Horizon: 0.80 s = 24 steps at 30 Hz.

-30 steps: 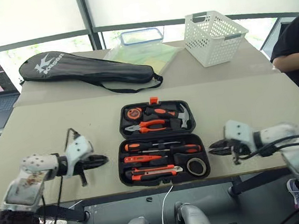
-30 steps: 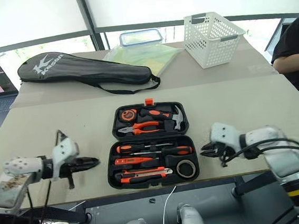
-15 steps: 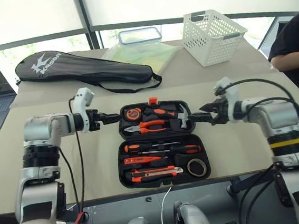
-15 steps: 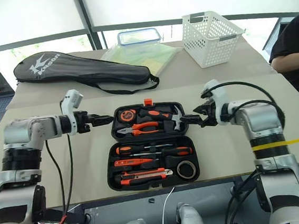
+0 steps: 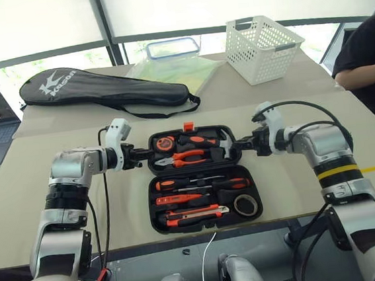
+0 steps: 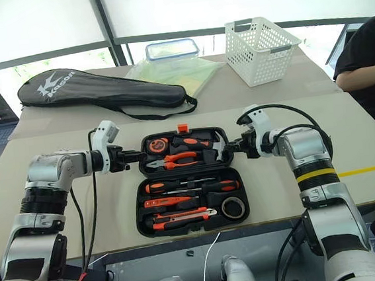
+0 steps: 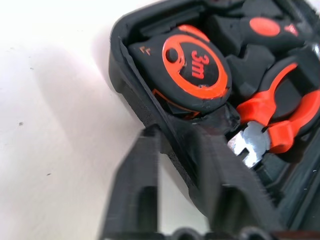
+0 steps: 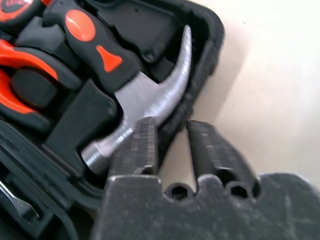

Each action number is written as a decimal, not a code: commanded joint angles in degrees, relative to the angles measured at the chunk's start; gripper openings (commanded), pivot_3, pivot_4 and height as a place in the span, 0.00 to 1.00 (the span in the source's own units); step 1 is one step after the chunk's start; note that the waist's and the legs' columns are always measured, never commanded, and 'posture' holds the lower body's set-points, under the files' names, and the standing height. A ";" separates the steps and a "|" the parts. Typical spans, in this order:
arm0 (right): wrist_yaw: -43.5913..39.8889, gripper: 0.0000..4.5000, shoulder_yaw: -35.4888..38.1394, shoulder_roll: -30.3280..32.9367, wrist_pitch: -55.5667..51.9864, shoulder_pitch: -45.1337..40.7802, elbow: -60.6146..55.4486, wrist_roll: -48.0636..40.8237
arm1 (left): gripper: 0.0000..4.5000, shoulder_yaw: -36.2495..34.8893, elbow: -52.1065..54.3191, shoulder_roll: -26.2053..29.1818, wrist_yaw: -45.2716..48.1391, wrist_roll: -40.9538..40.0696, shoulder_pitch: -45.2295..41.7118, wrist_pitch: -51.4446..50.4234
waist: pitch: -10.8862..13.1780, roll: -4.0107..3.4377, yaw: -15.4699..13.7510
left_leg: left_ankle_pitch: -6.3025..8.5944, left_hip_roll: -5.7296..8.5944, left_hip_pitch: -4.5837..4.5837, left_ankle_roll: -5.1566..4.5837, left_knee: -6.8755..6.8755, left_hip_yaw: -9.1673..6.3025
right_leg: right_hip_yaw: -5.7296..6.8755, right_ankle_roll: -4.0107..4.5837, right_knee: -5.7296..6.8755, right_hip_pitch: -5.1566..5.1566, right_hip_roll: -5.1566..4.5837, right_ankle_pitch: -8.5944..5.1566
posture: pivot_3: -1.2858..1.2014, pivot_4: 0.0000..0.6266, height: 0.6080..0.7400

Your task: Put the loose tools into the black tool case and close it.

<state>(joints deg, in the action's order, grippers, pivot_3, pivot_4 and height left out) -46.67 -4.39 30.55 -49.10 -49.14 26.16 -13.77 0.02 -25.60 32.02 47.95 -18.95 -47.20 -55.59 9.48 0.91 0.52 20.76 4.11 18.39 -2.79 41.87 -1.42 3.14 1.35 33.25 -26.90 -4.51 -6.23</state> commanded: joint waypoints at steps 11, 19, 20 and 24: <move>8.24 0.01 5.63 -2.24 11.53 -1.30 -4.70 1.11 | 0.00 -5.17 7.40 -2.51 -2.73 -0.66 2.66 12.17 | -0.01 0.00 0.06 | 0.00 -0.01 0.02 0.00 0.00 0.03 | -0.13 0.00 0.04 -0.08 -0.01 0.01 | 0.52 0.24 1.00; 13.19 0.01 7.13 -2.42 27.60 7.62 -16.48 4.37 | 0.00 -6.03 18.95 -2.39 -6.12 4.35 10.51 36.43 | 0.01 0.01 0.38 | -0.03 0.05 0.92 0.05 0.08 0.23 | -0.14 0.03 0.69 -1.34 0.00 0.02 | 0.52 0.24 1.00; 13.40 0.01 6.94 -2.31 29.31 9.45 -17.54 4.97 | 0.00 -5.43 20.46 -2.20 -6.26 5.14 12.12 37.97 | 0.01 0.01 0.46 | -0.03 0.05 0.91 0.05 0.08 0.24 | -0.11 0.04 0.69 -1.33 -0.01 0.01 | 0.52 0.24 1.00; 14.84 0.01 5.77 -2.32 37.70 16.51 -19.32 7.75 | 0.00 -3.85 23.61 -2.23 -7.89 8.71 18.34 44.85 | 0.00 0.00 0.34 | -0.03 0.06 0.90 0.03 0.04 0.37 | -0.12 0.03 0.48 -1.29 0.07 0.01 | 0.52 0.24 1.00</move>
<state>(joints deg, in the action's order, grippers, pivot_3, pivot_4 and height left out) -33.37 0.72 27.56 -16.90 -34.88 9.13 -7.82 -4.38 -5.66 29.06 40.74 -12.32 -30.76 -15.81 9.47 0.91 0.86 20.73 4.17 19.26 -2.76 41.90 -1.03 3.00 1.38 33.69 -28.15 -4.44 -6.21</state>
